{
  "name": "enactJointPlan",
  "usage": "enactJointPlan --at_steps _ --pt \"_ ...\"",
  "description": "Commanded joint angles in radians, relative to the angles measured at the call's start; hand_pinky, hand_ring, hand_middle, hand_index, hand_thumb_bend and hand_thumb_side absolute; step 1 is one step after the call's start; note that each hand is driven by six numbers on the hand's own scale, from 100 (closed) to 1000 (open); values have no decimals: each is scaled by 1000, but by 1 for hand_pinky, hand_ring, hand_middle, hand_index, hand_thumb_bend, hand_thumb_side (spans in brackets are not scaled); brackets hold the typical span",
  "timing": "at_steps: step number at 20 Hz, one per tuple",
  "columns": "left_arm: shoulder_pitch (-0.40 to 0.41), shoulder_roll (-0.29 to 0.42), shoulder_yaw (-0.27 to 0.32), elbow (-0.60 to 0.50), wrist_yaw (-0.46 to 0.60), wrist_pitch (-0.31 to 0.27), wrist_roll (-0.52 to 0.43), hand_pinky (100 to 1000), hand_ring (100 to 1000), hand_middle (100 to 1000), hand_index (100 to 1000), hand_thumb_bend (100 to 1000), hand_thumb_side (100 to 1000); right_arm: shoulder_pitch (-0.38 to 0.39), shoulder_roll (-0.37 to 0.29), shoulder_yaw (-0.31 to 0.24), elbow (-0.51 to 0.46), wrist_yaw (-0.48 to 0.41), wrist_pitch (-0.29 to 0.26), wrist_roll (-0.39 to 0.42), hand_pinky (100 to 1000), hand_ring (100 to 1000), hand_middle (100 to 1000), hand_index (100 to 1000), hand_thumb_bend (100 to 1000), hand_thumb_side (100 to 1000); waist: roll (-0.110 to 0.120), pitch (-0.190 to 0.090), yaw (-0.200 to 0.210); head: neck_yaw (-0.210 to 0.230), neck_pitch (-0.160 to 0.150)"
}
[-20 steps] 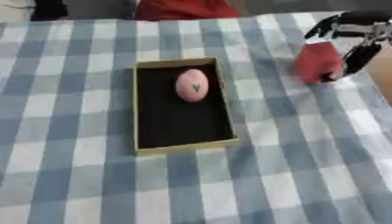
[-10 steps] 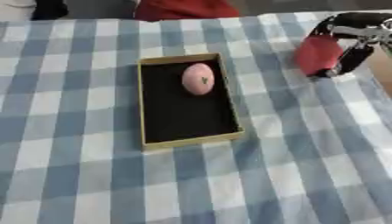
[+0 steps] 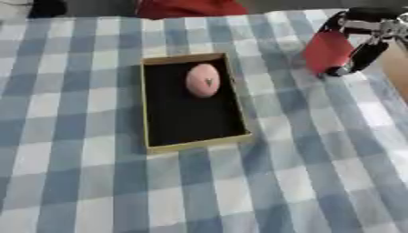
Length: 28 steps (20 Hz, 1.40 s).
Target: Pick up objects on the table and place them in the box.
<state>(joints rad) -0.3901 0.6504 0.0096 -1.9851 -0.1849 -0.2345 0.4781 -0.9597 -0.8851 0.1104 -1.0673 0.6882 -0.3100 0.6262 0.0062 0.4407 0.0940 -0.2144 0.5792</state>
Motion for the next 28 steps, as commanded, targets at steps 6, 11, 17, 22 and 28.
enactJointPlan --at_steps 6,11,17,22,28 --pt "-5 24 11 -15 -8 2 0 859 857 772 855 100 856 -31 -55 -22 -46 -35 11 40 677 746 730 809 451 100 -7 -39 -7 -3 6" --pt "-7 24 12 -15 -8 1 1 859 857 772 855 100 855 -28 -64 -23 -101 -85 4 41 669 736 723 802 415 100 -11 -44 -10 -2 11" --pt "-13 23 10 -15 -7 -1 0 858 856 772 855 100 854 -17 -75 25 -257 -145 -1 38 642 703 717 799 425 100 -13 -49 -10 -10 18" --pt "-17 20 9 -15 -4 -3 -3 858 856 772 855 100 853 -10 -73 107 -391 -166 19 37 595 645 704 791 421 128 -15 -53 -4 -23 26" --pt "-27 16 5 -15 1 -5 -9 858 856 771 855 100 859 -30 -28 219 -496 -174 88 67 573 631 703 791 427 171 -20 -60 7 -44 37"
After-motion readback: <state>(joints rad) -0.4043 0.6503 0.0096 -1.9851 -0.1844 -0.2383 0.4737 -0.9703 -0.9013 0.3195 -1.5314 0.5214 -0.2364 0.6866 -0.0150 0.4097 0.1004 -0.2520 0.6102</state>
